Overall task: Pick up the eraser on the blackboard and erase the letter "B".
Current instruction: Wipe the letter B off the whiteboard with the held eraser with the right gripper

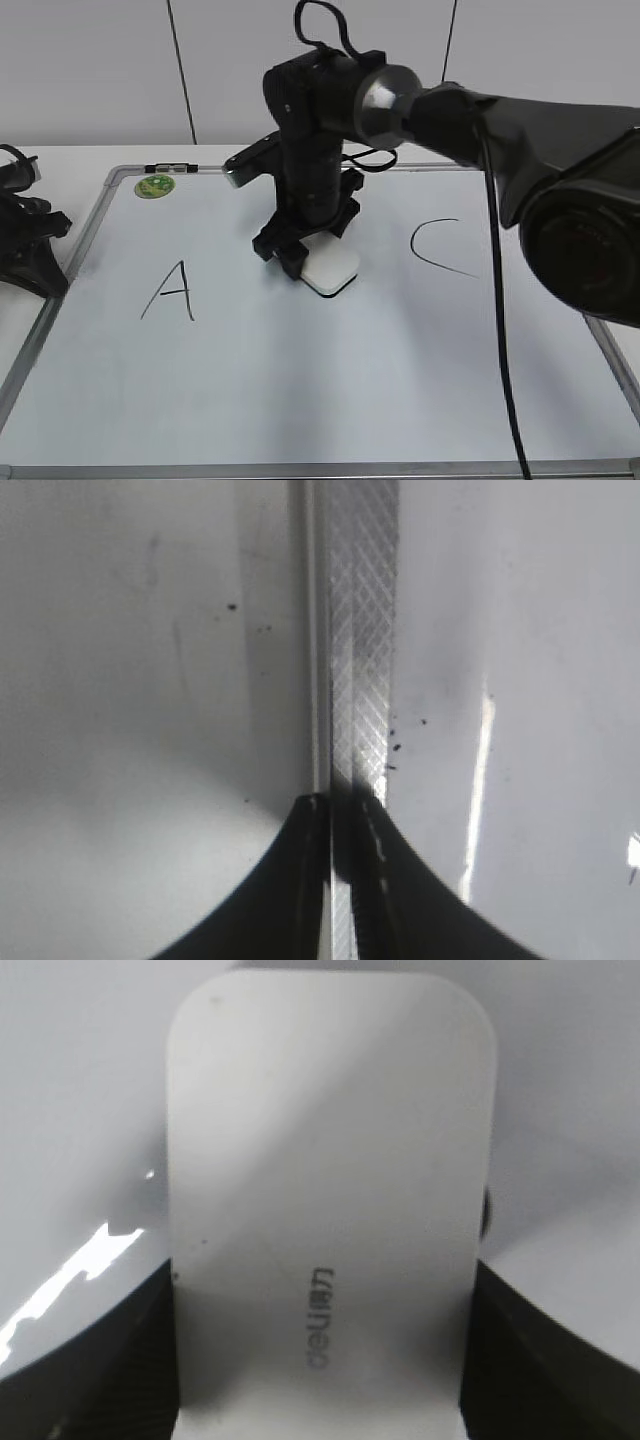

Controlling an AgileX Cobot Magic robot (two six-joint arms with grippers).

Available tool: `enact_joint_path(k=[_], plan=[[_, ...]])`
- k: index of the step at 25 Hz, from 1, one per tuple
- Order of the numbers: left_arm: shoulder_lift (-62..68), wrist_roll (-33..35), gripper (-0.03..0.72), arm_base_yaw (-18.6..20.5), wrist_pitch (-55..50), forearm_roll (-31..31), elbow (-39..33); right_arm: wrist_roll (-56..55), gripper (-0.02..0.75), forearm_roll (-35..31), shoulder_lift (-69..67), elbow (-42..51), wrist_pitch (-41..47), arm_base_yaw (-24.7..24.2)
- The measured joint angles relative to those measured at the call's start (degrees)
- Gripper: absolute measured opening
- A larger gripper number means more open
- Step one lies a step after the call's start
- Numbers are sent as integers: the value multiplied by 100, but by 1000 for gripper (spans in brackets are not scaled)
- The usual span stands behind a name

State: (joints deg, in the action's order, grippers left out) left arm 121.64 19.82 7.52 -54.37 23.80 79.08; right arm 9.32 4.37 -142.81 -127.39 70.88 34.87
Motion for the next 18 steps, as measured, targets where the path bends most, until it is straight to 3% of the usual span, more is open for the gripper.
enact_joint_path(k=[8, 18], plan=[[9, 0, 33, 0, 10, 0, 0, 0, 524, -21, -43, -33, 0, 281], [9, 0, 33, 0, 10, 0, 0, 0, 524, -55, -43, -33, -10, 67]])
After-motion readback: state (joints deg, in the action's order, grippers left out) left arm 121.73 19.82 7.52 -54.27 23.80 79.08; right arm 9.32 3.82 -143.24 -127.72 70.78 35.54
